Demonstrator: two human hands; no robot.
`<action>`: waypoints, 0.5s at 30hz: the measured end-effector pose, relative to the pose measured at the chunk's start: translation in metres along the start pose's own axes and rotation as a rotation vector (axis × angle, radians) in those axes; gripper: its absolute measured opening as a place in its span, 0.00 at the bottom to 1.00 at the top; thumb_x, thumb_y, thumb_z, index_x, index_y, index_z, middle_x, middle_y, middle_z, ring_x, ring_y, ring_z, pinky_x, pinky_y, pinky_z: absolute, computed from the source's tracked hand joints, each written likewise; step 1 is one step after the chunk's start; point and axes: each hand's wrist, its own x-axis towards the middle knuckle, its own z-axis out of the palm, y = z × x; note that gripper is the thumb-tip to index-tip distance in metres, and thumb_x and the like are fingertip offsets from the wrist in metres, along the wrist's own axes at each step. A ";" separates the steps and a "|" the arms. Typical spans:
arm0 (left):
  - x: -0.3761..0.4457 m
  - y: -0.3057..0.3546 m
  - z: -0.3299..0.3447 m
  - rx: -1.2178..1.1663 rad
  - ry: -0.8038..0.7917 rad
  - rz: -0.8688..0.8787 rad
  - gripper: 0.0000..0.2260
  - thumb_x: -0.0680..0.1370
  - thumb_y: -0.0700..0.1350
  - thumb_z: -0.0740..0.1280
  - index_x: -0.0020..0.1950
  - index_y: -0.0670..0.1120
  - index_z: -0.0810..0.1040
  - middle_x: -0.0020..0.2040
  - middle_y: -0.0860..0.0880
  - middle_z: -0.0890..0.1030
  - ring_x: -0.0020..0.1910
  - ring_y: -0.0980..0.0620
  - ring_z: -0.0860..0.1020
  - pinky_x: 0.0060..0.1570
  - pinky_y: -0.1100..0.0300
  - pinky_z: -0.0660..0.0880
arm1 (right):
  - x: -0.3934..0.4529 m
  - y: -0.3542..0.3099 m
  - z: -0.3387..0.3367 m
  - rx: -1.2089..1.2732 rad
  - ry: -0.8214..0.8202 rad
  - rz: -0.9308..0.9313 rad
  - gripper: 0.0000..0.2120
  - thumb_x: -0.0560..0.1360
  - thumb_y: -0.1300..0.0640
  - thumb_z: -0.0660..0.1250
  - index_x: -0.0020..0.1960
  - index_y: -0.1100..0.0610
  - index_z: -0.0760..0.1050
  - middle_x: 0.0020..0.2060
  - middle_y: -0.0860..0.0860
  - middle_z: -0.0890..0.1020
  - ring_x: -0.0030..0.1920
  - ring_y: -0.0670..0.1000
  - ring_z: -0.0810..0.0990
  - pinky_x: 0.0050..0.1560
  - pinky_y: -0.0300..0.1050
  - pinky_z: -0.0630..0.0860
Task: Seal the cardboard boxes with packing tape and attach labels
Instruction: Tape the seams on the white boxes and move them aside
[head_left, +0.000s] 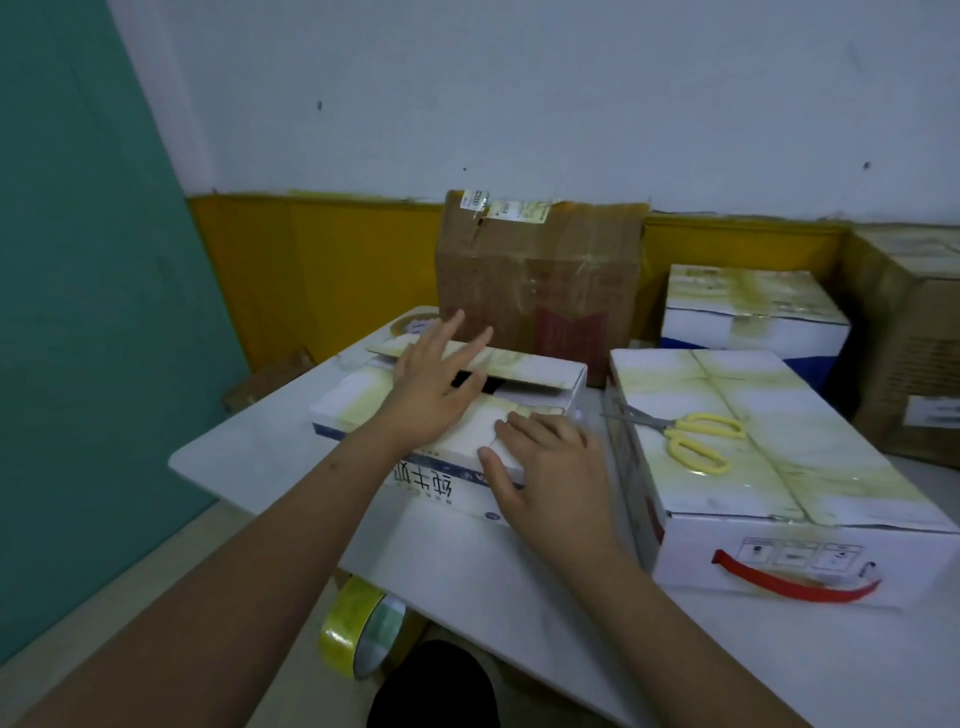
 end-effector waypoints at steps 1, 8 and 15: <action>0.002 0.000 0.003 0.050 -0.120 0.015 0.23 0.83 0.64 0.49 0.78 0.65 0.61 0.82 0.56 0.50 0.81 0.53 0.45 0.77 0.42 0.43 | 0.000 0.003 0.001 0.046 0.021 0.005 0.19 0.78 0.41 0.60 0.57 0.50 0.83 0.57 0.46 0.83 0.58 0.50 0.79 0.61 0.57 0.73; 0.010 -0.006 -0.001 0.001 -0.292 -0.032 0.16 0.84 0.59 0.56 0.71 0.66 0.72 0.79 0.58 0.63 0.78 0.56 0.59 0.78 0.49 0.53 | 0.030 0.005 0.001 0.423 -0.022 0.273 0.23 0.84 0.48 0.53 0.77 0.52 0.65 0.81 0.46 0.48 0.80 0.47 0.42 0.79 0.46 0.44; 0.025 -0.034 -0.008 0.316 -0.168 -0.490 0.34 0.79 0.71 0.50 0.82 0.57 0.53 0.83 0.43 0.48 0.80 0.37 0.49 0.75 0.38 0.48 | 0.038 0.006 0.012 0.295 -0.178 0.368 0.23 0.85 0.54 0.49 0.79 0.51 0.61 0.81 0.48 0.41 0.79 0.50 0.35 0.70 0.40 0.36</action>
